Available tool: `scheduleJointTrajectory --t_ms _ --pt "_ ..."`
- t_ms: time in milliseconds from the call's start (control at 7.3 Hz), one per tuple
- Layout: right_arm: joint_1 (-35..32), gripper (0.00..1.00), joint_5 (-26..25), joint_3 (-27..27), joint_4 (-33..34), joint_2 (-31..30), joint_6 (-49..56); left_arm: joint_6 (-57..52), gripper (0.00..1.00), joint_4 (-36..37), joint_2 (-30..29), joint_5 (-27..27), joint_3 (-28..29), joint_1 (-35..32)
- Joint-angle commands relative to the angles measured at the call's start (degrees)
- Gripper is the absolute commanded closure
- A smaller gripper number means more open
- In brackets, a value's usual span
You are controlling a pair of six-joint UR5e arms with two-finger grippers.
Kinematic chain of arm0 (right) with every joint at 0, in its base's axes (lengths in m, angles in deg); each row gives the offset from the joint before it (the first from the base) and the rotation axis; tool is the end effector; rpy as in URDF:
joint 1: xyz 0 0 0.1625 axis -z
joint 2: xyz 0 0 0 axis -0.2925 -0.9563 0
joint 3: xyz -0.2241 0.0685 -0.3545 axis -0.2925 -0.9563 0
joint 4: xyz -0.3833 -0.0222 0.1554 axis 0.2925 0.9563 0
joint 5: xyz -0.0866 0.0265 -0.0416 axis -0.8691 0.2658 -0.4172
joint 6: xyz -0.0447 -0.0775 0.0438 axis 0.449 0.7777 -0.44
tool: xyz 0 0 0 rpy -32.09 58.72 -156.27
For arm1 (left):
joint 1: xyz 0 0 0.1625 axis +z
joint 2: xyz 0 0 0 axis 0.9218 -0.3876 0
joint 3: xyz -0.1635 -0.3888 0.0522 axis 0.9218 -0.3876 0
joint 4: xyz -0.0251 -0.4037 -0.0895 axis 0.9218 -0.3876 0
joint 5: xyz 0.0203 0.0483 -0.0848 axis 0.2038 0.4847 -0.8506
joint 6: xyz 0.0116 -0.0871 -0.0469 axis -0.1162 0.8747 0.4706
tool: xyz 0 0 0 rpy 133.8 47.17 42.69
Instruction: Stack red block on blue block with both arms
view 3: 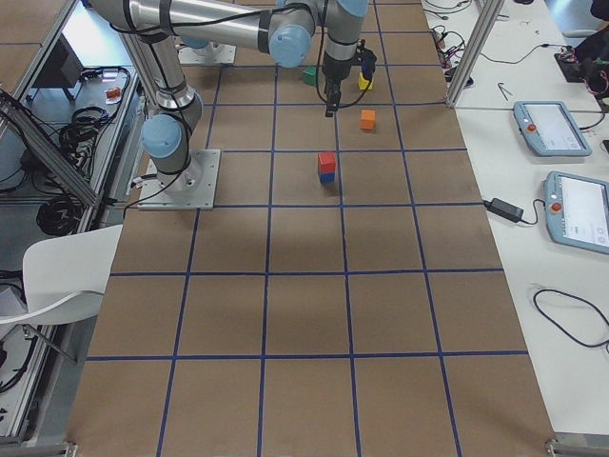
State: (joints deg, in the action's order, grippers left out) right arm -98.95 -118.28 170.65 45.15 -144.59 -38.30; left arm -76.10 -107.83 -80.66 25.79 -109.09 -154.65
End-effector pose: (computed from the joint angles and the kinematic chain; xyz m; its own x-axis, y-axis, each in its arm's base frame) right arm 0.0637 -0.5096 0.4598 -0.9996 0.0154 -0.0238 0.0131 0.9954 0.0948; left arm -0.1131 -0.4867 0.5185 -0.9994 0.0342 0.0066 0.0336 0.9968 -0.0729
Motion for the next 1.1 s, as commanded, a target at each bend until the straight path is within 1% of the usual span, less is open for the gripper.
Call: scheduleJointTrajectory --t_ms 0,411,685,959 --pt "-7.8 0.0 -0.2 -0.7 -0.8 0.2 -8.2 0.0 0.0 0.0 0.1 0.0 -0.1 -0.1" --pt "-7.5 0.0 -0.7 -0.4 -1.1 -0.1 -8.5 -0.3 0.0 -0.1 0.2 0.0 -0.2 -0.1" --pt "-7.8 0.0 -0.7 -0.2 -0.8 -1.6 -8.4 -0.3 0.0 -0.1 0.5 0.1 -0.4 -0.1" --pt "-7.7 0.0 -0.8 -0.2 -1.1 -1.7 -8.4 -0.3 0.0 -0.1 -0.2 0.4 -0.2 -0.1"
